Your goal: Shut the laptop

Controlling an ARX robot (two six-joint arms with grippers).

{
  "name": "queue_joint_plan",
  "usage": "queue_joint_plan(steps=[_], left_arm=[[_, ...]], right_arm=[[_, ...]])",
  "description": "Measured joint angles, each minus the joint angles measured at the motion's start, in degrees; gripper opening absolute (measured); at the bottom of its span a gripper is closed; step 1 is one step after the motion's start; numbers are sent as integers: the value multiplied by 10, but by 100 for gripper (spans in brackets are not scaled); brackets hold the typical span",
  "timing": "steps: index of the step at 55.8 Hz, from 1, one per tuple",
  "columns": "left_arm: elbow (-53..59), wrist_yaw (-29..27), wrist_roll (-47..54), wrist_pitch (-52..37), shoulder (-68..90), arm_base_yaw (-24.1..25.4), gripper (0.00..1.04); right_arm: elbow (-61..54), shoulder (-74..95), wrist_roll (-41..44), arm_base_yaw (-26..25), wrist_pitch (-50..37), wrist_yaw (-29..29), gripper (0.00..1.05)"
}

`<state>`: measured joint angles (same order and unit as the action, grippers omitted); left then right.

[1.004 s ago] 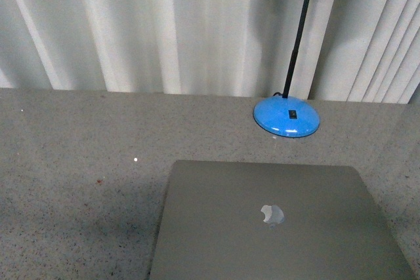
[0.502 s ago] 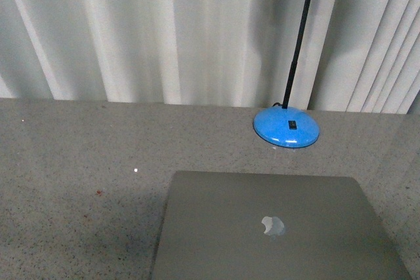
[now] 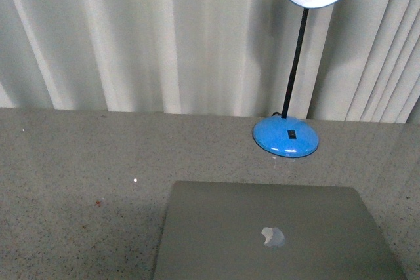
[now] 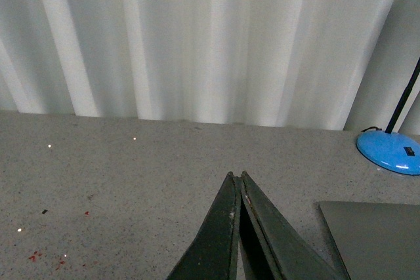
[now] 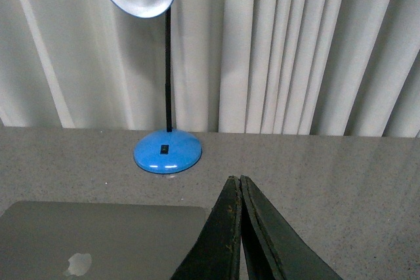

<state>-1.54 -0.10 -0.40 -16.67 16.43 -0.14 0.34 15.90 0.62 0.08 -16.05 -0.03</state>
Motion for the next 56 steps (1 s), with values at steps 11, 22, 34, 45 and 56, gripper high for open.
queue_joint_plan(steps=[11, 22, 34, 45, 56], left_arm=[[0, 0, 0, 33, -33, 0, 4], [0, 0, 0, 75, -74, 0, 4], [0, 1, 0, 165, -162, 0, 4], [0, 1, 0, 166, -163, 0, 30], [0, 1, 0, 166, -163, 0, 64]], right_arm=[[0, -33, 0, 0, 32, 0, 3], [0, -80, 0, 0, 84, 0, 3], [0, -156, 0, 0, 159, 0, 3], [0, -156, 0, 0, 160, 0, 25], [0, -156, 0, 0, 160, 0, 58]])
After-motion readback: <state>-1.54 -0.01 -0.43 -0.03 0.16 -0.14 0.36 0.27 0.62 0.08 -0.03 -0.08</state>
